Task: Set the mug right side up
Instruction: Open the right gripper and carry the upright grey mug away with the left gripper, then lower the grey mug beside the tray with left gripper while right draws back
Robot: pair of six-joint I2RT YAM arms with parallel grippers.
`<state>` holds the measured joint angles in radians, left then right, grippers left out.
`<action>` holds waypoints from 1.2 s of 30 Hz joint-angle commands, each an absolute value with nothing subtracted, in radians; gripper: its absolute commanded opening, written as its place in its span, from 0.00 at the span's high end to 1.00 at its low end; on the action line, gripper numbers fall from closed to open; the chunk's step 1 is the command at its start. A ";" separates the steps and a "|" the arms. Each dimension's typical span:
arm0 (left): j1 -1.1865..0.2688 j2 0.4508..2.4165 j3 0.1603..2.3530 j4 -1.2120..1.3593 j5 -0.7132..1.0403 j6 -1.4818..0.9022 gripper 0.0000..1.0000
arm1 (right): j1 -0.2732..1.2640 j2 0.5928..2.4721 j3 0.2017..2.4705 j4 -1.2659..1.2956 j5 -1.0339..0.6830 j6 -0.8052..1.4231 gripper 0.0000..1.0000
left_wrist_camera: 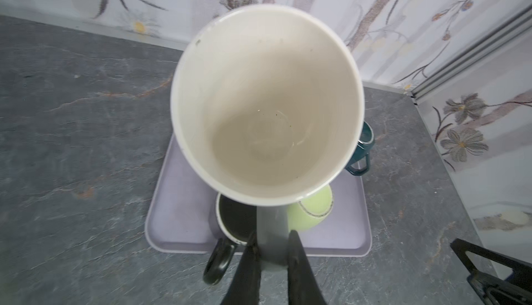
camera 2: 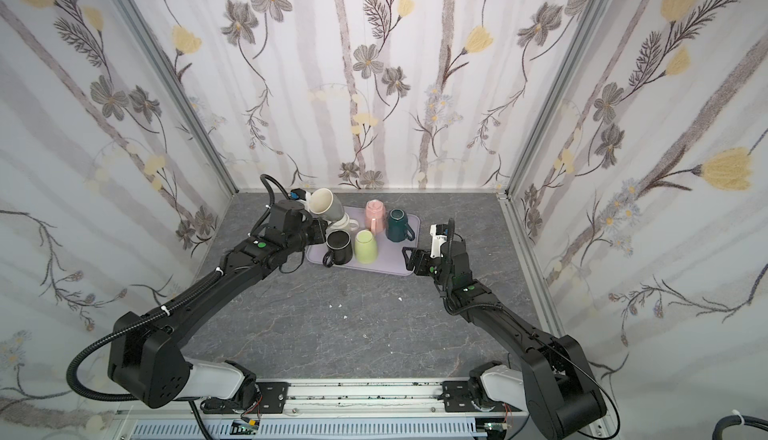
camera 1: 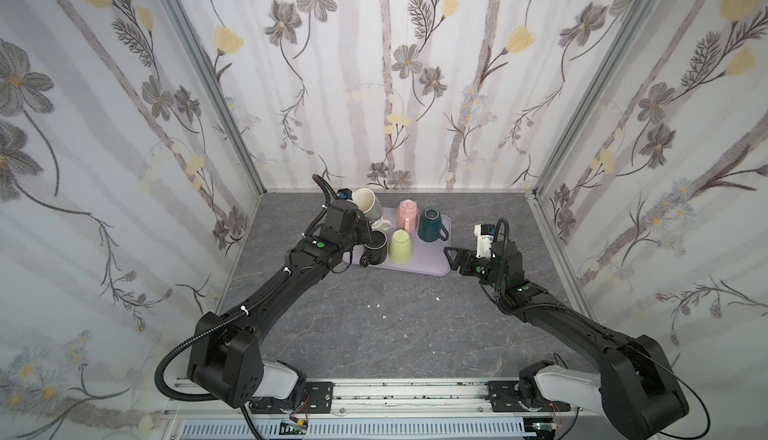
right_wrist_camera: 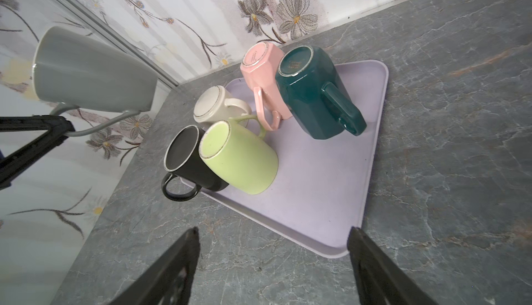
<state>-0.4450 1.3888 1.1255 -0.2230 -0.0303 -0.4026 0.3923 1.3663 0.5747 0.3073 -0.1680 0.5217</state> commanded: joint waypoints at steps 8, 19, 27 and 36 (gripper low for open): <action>-0.326 1.373 1.074 -0.285 -0.099 -0.420 1.00 | 0.381 1.349 0.540 0.319 -0.145 0.488 0.14; -0.187 1.527 1.060 -0.234 -0.114 -0.433 1.00 | 0.321 1.255 0.476 0.326 -0.148 0.508 0.00; -0.163 1.709 1.179 -0.268 -0.135 -0.400 1.00 | 0.299 1.183 0.430 0.339 -0.092 0.532 0.00; -0.162 1.816 1.264 -0.259 -0.192 -0.362 1.00 | 0.288 1.177 0.425 0.346 -0.095 0.529 0.00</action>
<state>-0.1627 1.7981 1.2373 -0.2962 -0.1482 -0.3813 0.2905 1.1675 0.4171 0.3176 -0.1158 0.5236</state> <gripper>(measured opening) 0.135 0.996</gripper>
